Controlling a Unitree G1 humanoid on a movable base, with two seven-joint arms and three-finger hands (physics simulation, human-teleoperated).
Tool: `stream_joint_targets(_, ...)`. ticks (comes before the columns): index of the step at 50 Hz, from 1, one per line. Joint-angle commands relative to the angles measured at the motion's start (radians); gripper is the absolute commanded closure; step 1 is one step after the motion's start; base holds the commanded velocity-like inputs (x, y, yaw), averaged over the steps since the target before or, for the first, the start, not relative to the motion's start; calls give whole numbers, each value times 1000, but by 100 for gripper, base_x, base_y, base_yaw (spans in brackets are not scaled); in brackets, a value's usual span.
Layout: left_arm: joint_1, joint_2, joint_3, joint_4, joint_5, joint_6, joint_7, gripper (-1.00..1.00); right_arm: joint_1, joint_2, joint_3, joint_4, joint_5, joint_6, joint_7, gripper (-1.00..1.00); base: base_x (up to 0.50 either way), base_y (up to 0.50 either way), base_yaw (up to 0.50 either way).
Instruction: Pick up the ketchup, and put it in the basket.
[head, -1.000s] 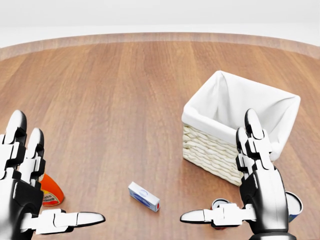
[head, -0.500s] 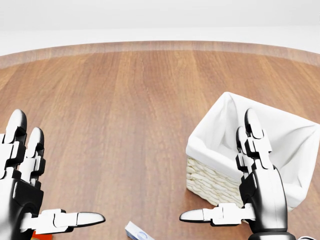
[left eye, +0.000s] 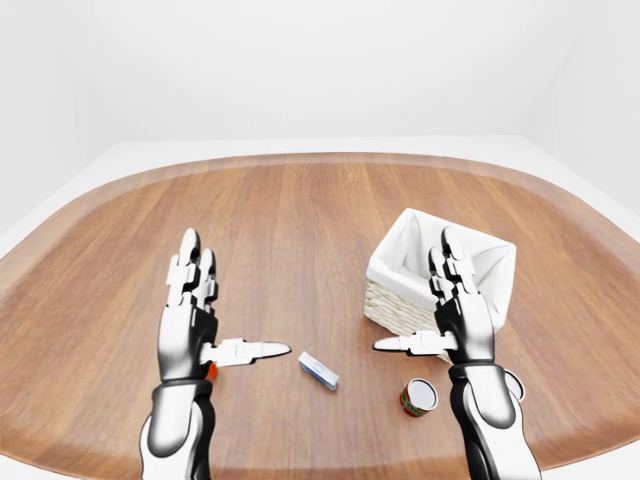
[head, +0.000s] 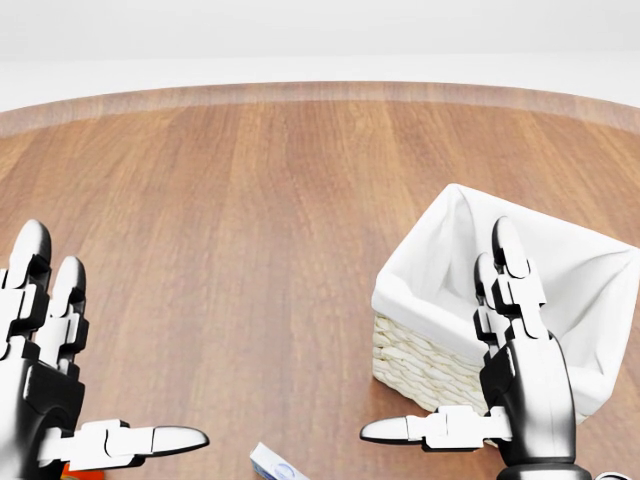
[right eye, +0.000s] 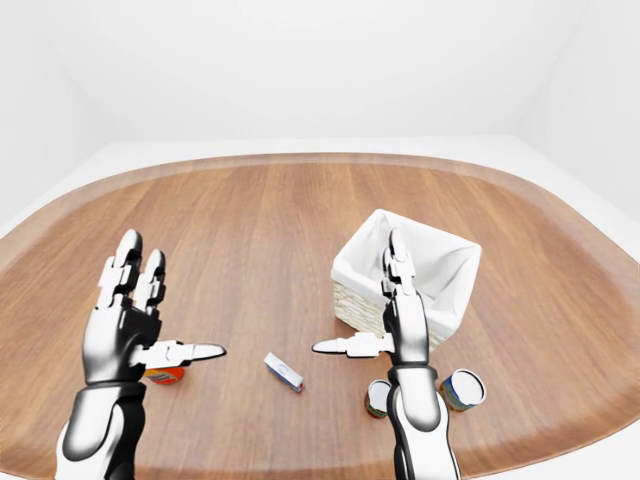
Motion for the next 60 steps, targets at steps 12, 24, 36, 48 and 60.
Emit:
stream_joint_targets(12, 35, -6, 158, 25, 18, -4, -59, -100, 1, 0, 5, 4, 10, -5, 3, -100, 0, 0, 0)
stream_joint_targets(24, 46, -25, 314, 41, 5, -25, -173, -100, 10, -2, 5, -16, 12, -2, 5, -100, 0, 0, 0)
stream_joint_targets(36, 43, -27, 532, 156, -32, -134, -259, -100, 23, -2, 14, -39, 10, 4, 5, -100, 0, 0, 0)
stream_joint_targets(48, 43, 5, 676, 302, -56, -175, -304, -100, 31, -4, 26, -37, 6, -5, 3, -100, 0, 0, 0)
stream_joint_targets(60, 16, 39, 630, 459, -37, -175, -252, -100, 26, -7, 33, -12, -3, -18, 4, -100, 0, 0, 0)
